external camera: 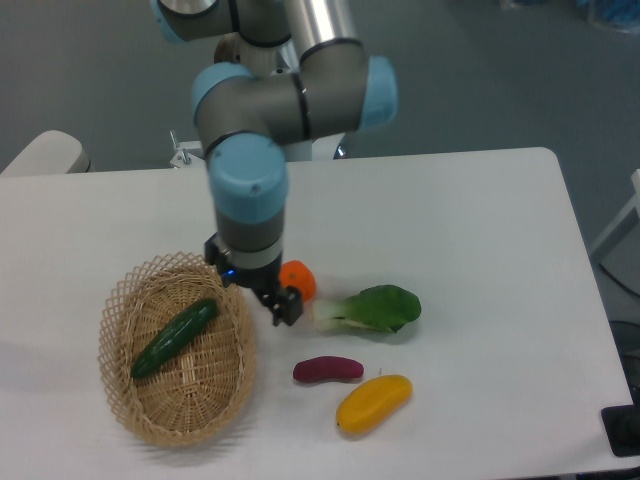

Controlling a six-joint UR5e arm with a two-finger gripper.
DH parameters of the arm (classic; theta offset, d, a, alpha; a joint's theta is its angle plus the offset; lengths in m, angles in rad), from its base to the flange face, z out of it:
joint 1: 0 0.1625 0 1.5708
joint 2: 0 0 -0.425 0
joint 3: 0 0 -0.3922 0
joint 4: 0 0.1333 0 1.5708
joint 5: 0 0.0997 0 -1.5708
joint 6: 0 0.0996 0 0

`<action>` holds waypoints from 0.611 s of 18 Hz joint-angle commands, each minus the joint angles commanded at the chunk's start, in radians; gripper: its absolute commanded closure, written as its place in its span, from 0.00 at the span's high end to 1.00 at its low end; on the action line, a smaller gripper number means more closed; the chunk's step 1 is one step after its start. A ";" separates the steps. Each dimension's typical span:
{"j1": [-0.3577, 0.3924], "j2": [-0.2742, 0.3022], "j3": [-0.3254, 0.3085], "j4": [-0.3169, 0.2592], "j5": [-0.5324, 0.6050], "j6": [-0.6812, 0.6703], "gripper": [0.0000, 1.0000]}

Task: Pick up the cucumber from the basket
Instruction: 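Move the gripper over the basket toward the green cucumber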

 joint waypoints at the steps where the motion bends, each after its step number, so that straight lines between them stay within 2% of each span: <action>1: -0.015 -0.009 -0.014 0.017 0.000 -0.028 1.00; 4: -0.052 -0.025 -0.044 0.081 0.006 -0.040 1.00; 11: -0.129 -0.032 -0.115 0.105 0.064 -0.049 1.00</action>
